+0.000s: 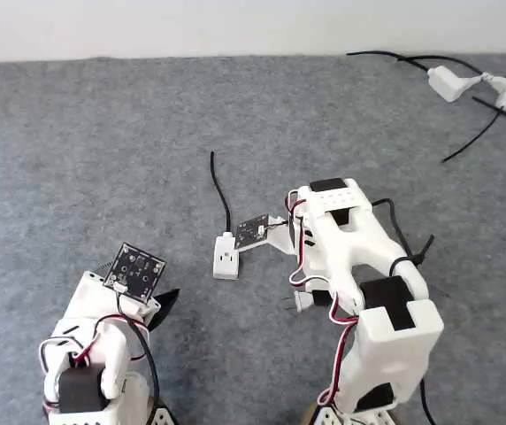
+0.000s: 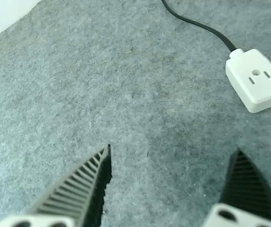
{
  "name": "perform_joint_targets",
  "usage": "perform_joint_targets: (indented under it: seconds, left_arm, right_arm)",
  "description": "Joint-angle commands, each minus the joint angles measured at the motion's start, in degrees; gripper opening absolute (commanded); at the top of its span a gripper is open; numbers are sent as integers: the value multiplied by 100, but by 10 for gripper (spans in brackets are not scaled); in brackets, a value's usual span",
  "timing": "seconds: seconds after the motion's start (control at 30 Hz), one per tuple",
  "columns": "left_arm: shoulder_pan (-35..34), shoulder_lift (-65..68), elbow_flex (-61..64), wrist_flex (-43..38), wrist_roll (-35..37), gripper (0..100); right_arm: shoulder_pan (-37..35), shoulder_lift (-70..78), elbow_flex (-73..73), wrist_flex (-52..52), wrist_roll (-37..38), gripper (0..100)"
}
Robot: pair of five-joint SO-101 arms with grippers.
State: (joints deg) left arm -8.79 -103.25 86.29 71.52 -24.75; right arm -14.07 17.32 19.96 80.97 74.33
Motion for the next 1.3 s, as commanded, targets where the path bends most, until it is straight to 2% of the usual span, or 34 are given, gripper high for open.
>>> perform_joint_targets:
  seconds: [0.0, 0.27, 0.5, 0.67, 0.83, 1.07, 1.27]
  left_arm:
    - [0, -105, -57, -88, -35, 374]
    - [0, -105, -57, -88, -35, 374]
    - [0, -105, -57, -88, -35, 374]
    - [0, -105, -57, -79, -35, 374]
    - [0, -105, -57, -79, -35, 374]
    - [0, -105, -57, -79, -35, 374]
    - [0, -105, 22, -123, -35, 374]
  right_arm:
    - [-110, 31, 141, 75, -229, 91]
    - [-110, 31, 141, 66, -308, 85]
    - [-92, 31, 158, -48, -352, 37]
    - [-75, 22, 158, -321, -1266, 9]
    - [-101, 31, 299, -295, -589, 9]
    - [-66, -22, 308, -295, -651, 9]
    - [-119, -523, -18, 259, -774, 9]
